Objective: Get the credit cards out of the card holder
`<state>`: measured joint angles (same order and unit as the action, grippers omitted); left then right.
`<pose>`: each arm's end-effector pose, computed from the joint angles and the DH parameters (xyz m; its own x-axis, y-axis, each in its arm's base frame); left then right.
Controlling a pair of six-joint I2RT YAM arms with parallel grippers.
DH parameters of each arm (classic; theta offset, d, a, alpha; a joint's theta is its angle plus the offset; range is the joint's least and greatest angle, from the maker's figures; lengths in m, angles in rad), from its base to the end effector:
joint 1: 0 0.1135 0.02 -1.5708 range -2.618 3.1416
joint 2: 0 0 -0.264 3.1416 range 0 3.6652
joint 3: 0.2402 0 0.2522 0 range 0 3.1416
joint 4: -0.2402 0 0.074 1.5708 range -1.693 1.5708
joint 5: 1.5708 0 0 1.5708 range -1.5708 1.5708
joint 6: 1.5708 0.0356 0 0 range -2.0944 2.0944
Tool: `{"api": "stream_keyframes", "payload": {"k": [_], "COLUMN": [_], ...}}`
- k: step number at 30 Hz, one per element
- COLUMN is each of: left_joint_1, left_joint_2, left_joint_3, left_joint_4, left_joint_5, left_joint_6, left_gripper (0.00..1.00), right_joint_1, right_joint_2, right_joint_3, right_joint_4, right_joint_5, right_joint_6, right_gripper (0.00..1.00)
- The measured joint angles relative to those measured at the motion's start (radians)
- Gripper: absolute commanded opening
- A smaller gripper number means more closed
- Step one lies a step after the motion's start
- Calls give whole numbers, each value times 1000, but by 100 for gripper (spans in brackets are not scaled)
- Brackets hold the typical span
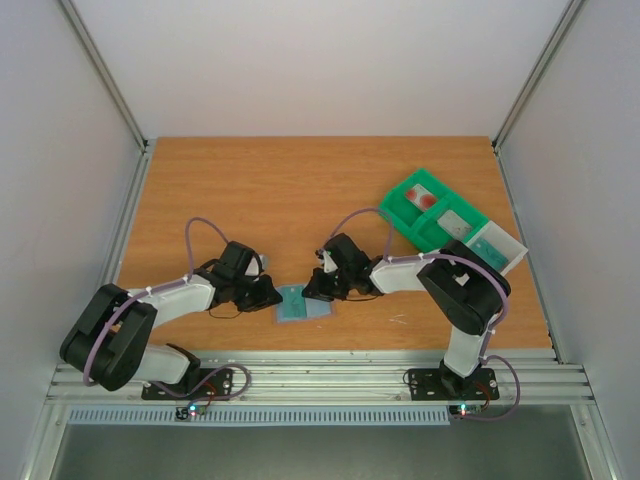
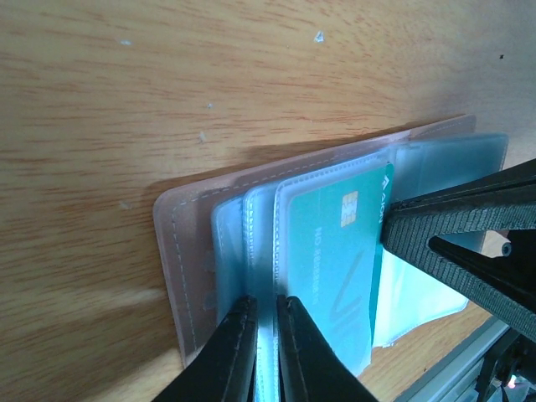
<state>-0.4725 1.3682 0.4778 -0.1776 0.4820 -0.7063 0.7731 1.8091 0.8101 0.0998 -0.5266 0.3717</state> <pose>0.1870 -0.1141 0.1270 -0.9844 -0.1427 -0.1030 -0.0483 0.7817 -0.6218 0.2241 0.2436 0.1145 -0.8226 -0.3639 -0.4368 -0.5676 0.5716 0.5926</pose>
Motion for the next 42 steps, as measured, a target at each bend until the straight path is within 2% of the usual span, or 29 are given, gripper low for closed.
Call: {"api": "stream_keyframes", "payload": {"k": [10,14,22,25,30,42], "left_joint_1": [0,0,0,0,0,0], "left_joint_2": [-2,-8,-8,-8,-8,-8], "left_joint_3": [0,-2,-2,-2,-2,-2], "left_joint_4": [-4,-6,-7,-7,-8,-10], "left_joint_5": [-7,-17,-19,-19,-19,-24], "left_joint_6": [4,4,4,4,4,3], "left_gripper": [8,8,7,6,6,6], "right_joint_1": [-35,-41,-39,-38,-36,-51], "right_joint_2": [-10,-14,19,23,31,-25], "right_joint_3": [-16,-19,-22,-16,-10,-26], "right_joint_4": [13,28,76,72,72,35], "right_joint_5": [-24,-37,-78,-80,-82,-69], "right_joint_6": [14,18,35,34,29,6], "right_gripper": [1,13,15,14,2,1]}}
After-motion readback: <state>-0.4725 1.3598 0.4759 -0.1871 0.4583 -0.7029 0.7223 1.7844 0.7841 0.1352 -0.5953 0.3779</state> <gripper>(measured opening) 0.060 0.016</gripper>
